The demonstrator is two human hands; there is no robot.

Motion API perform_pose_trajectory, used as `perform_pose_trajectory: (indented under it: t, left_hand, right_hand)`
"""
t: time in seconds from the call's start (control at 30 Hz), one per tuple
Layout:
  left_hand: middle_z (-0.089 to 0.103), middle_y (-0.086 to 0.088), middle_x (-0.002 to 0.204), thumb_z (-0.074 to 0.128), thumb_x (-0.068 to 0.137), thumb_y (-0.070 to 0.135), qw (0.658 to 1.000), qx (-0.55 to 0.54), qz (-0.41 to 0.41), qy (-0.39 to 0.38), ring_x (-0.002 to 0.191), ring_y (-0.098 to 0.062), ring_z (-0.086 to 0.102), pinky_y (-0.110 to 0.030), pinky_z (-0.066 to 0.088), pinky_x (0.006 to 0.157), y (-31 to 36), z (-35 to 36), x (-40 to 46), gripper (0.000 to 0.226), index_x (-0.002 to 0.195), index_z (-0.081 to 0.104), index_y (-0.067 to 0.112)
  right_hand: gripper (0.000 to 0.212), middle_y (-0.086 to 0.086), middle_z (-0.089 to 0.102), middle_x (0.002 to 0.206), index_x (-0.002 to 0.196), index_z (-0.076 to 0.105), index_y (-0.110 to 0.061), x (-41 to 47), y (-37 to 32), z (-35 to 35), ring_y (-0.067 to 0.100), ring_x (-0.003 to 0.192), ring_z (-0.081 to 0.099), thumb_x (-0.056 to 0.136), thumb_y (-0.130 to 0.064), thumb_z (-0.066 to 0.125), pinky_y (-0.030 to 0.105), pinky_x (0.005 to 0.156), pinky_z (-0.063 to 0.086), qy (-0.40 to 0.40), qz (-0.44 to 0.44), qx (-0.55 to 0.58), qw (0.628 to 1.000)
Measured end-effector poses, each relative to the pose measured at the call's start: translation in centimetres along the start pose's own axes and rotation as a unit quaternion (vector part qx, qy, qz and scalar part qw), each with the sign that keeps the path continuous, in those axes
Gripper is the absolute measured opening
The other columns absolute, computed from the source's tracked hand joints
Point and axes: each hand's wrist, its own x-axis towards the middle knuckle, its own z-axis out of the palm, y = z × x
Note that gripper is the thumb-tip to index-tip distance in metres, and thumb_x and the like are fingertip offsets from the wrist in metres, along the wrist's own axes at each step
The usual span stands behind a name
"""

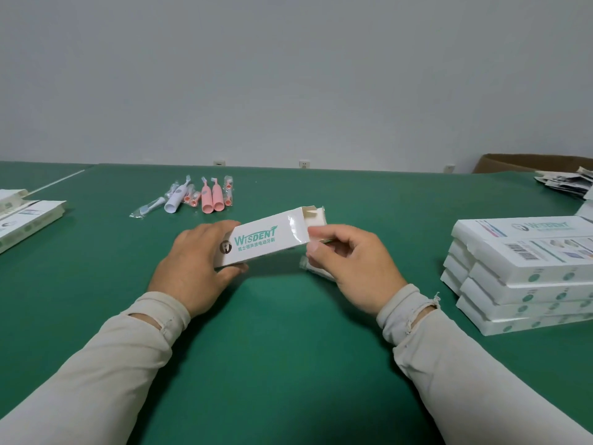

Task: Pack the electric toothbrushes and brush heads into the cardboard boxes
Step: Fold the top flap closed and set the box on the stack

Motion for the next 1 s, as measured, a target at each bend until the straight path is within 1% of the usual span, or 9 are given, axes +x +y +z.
perform_pose_trajectory:
  t: [0.07, 0.3, 0.43, 0.5, 0.57, 0.63, 0.77, 0.9, 1.0]
  left_hand:
    - [0.055, 0.011, 0.123, 0.078, 0.081, 0.036, 1.000, 0.000, -0.004, 0.004, 0.118, -0.022, 0.043, -0.047, 0.044, 0.095, -0.2, -0.1, 0.0, 0.060, 0.132, 0.048, 0.044]
    - [0.058, 0.009, 0.125, 0.080, 0.078, 0.033, 1.000, -0.006, 0.005, 0.002, 0.120, -0.025, 0.047, -0.051, 0.045, 0.097, -0.4, -0.3, 0.1, 0.059, 0.130, 0.052, 0.042]
    - [0.058, 0.007, 0.124, 0.079, 0.079, 0.034, 1.000, 0.009, -0.002, -0.005, 0.118, -0.025, 0.046, -0.051, 0.045, 0.097, -0.4, -0.2, 0.0, 0.059, 0.131, 0.053, 0.041]
    - [0.059, 0.004, 0.123, 0.078, 0.081, 0.036, 0.999, 0.021, -0.023, 0.010, 0.117, -0.027, 0.047, -0.050, 0.046, 0.094, -0.6, -0.4, 0.3, 0.056, 0.130, 0.053, 0.041]
    - [0.059, 0.001, 0.124, 0.077, 0.082, 0.036, 0.997, 0.035, -0.053, 0.036, 0.117, -0.030, 0.047, -0.050, 0.048, 0.091, -0.8, -0.6, 0.4, 0.056, 0.132, 0.053, 0.038]
    - [0.058, 0.000, 0.127, 0.076, 0.082, 0.036, 0.996, 0.043, -0.071, 0.044, 0.118, -0.031, 0.046, -0.050, 0.049, 0.090, -0.9, -0.8, 0.4, 0.057, 0.134, 0.052, 0.037]
    - [0.056, 0.002, 0.128, 0.075, 0.083, 0.038, 0.995, 0.043, -0.078, 0.036, 0.120, -0.028, 0.043, -0.048, 0.048, 0.089, -0.7, -0.6, 0.4, 0.057, 0.135, 0.050, 0.039]
    - [0.056, 0.003, 0.126, 0.076, 0.082, 0.037, 0.996, 0.029, -0.074, 0.038, 0.119, -0.029, 0.043, -0.049, 0.046, 0.092, -0.6, -0.5, 0.3, 0.056, 0.132, 0.050, 0.041]
    - [0.056, 0.003, 0.126, 0.077, 0.082, 0.037, 0.996, 0.026, -0.073, 0.044, 0.119, -0.029, 0.043, -0.048, 0.046, 0.092, -0.8, -0.5, 0.2, 0.057, 0.132, 0.050, 0.041]
  right_hand:
    - [0.015, 0.002, 0.071, 0.090, 0.110, 0.065, -0.021, 0.1, 0.0, 0.0, 0.013, 0.082, 0.074, 0.096, -0.016, 0.064, 0.024, 0.077, 0.058, 0.012, 0.025, 0.073, 0.997]
    - [0.023, 0.005, 0.066, 0.088, 0.106, 0.062, -0.026, 0.4, 0.7, -0.1, 0.017, 0.075, 0.075, 0.096, -0.004, 0.061, 0.025, 0.071, 0.059, 0.006, 0.069, 0.074, 0.995]
    - [0.035, -0.004, 0.065, 0.091, 0.117, 0.059, -0.034, 0.7, 1.2, -1.1, 0.007, 0.067, 0.066, 0.091, -0.013, 0.069, 0.031, 0.076, 0.057, -0.031, 0.050, -0.048, 0.997]
    - [0.039, -0.012, 0.065, 0.094, 0.123, 0.060, -0.034, 1.2, 1.3, -2.3, 0.000, 0.058, 0.053, 0.089, -0.019, 0.071, 0.026, 0.072, 0.051, 0.028, 0.027, -0.123, 0.992]
    - [0.027, -0.018, 0.065, 0.088, 0.115, 0.066, -0.033, 1.6, 1.2, -3.7, -0.002, 0.058, 0.052, 0.090, -0.022, 0.068, 0.023, 0.074, 0.046, 0.120, 0.003, -0.208, 0.971]
    - [0.016, -0.023, 0.064, 0.084, 0.103, 0.070, -0.032, 1.5, 1.2, -4.4, -0.006, 0.066, 0.053, 0.091, -0.022, 0.067, 0.024, 0.079, 0.046, 0.134, -0.009, -0.277, 0.951]
    - [0.019, -0.016, 0.064, 0.096, 0.109, 0.069, -0.034, 0.7, 0.9, -2.5, 0.006, 0.089, 0.057, 0.092, -0.036, 0.063, 0.030, 0.088, 0.049, -0.001, -0.006, -0.396, 0.918]
    - [0.031, -0.002, 0.055, 0.102, 0.103, 0.067, -0.028, 0.8, 0.0, -0.1, 0.024, 0.109, 0.048, 0.095, -0.053, 0.049, 0.035, 0.085, 0.045, -0.087, 0.012, -0.604, 0.793]
    - [0.032, 0.001, 0.052, 0.112, 0.111, 0.067, -0.023, 0.6, -0.3, 0.2, 0.025, 0.110, 0.045, 0.099, -0.045, 0.048, 0.036, 0.092, 0.043, -0.085, 0.010, -0.646, 0.759]
